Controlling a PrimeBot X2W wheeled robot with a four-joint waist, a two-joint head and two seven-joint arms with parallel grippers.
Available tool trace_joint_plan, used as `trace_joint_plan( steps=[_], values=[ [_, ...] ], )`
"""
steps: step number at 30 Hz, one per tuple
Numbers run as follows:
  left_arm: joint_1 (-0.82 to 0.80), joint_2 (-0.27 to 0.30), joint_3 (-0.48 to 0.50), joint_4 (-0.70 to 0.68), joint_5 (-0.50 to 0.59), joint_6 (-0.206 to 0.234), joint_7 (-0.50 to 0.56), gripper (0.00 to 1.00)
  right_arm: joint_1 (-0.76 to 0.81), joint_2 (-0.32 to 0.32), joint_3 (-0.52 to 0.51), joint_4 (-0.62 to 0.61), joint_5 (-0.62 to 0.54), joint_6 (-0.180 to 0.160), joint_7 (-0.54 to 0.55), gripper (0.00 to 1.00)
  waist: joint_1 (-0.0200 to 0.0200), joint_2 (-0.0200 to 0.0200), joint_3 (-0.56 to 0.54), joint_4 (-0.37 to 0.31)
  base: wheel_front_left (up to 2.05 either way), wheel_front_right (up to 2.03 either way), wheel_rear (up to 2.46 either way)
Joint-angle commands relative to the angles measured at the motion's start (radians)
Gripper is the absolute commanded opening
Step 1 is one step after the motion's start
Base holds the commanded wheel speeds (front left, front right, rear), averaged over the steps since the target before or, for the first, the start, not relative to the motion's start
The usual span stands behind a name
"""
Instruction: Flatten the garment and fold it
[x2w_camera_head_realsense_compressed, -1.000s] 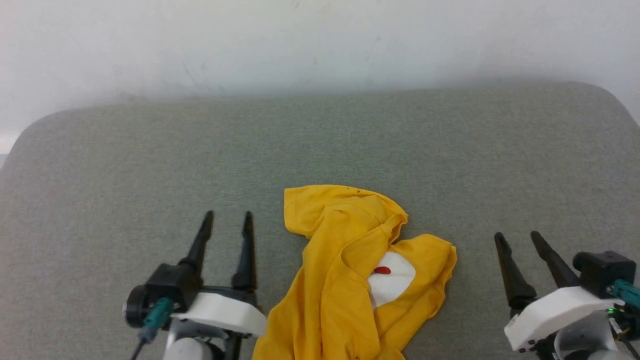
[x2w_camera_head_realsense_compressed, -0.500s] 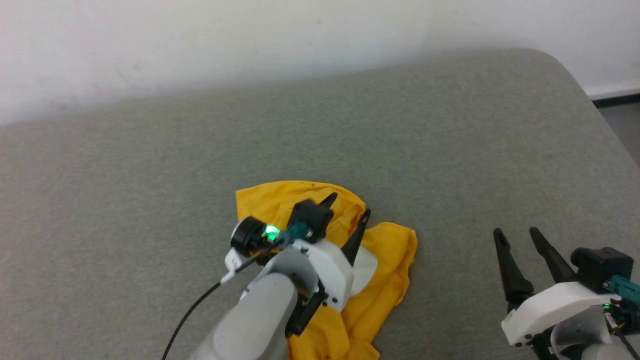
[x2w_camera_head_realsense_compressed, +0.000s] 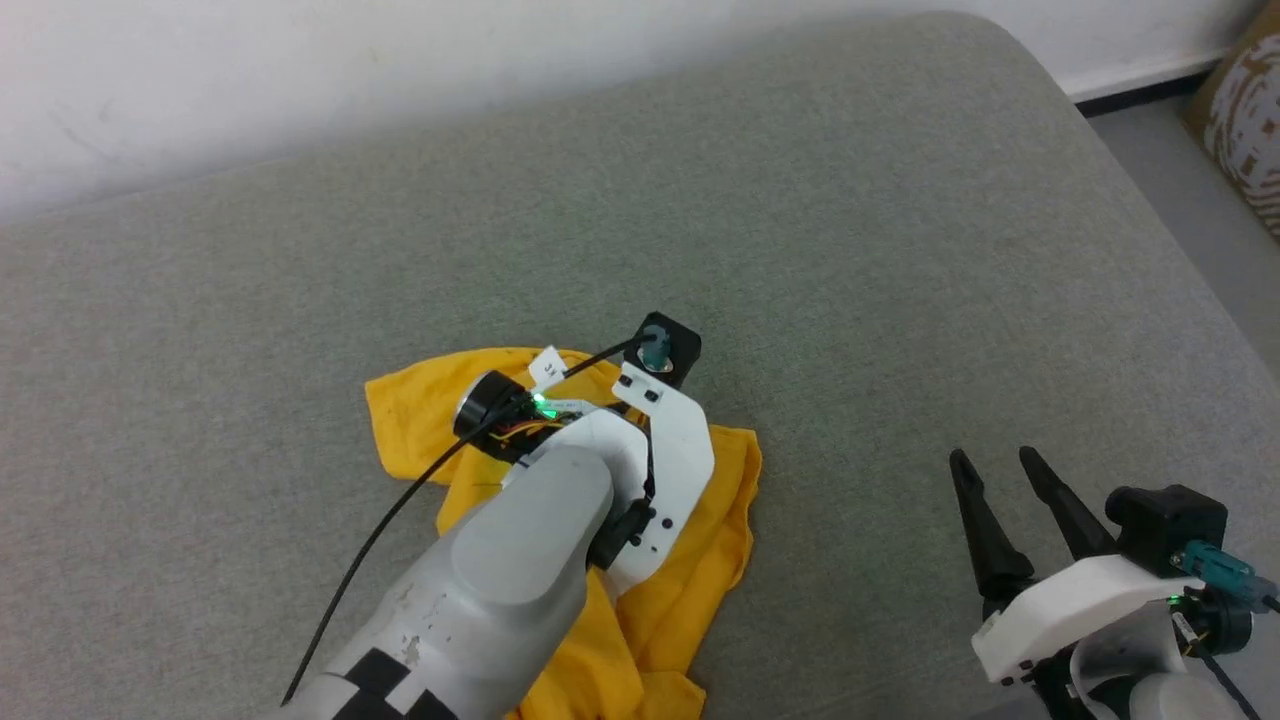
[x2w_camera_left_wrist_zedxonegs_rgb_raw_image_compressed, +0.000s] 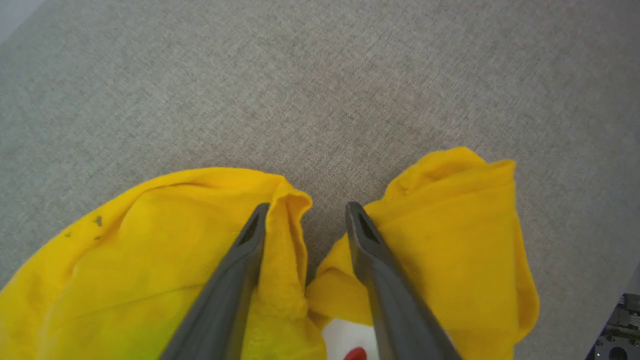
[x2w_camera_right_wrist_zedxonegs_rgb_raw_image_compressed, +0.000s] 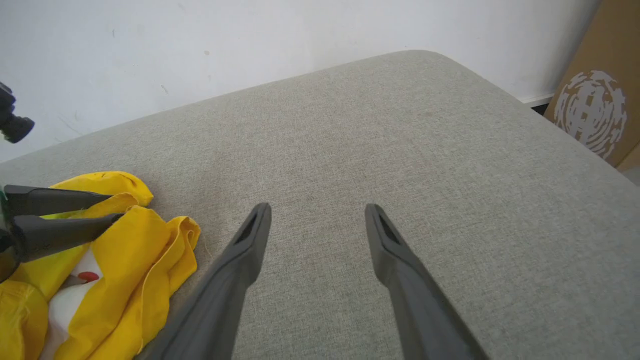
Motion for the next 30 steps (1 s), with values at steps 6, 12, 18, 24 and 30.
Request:
trace_joint_plan(
  steps=[6,12,18,24,30],
  values=[
    [-0.047,0.0,-0.023,0.006,-0.018,-0.011,-0.005,0.0,-0.015,0.003,0.0,0.009,0.007,-0.001,-0.005,1.0,-0.0002,0.0,-0.008,0.017,0.0,0.0,0.0],
    [-0.077,0.0,0.053,-0.093,-0.082,0.044,-0.295,0.0,-0.009,0.003,0.005,-0.003,0.001,-0.001,0.009,1.0,-0.0002,0.0,-0.034,0.078,0.0,0.0,0.0],
    [-0.074,0.022,0.189,-0.187,-0.138,0.119,-0.555,0.0,0.008,0.003,0.002,-0.024,-0.007,-0.001,0.03,1.0,-0.0002,0.0,-0.066,0.155,0.0,0.0,0.0],
    [0.101,0.146,0.34,-0.342,-0.202,0.209,-0.65,0.0,0.032,0.003,-0.004,-0.046,-0.009,-0.001,0.053,1.0,-0.0002,0.0,-0.087,0.229,0.0,0.0,0.0],
    [0.419,0.264,0.46,-0.475,-0.274,0.323,-0.628,0.0,0.04,0.003,-0.005,-0.063,-0.001,-0.001,0.069,1.0,-0.0002,0.0,-0.08,0.28,0.0,0.0,0.0]
  ],
)
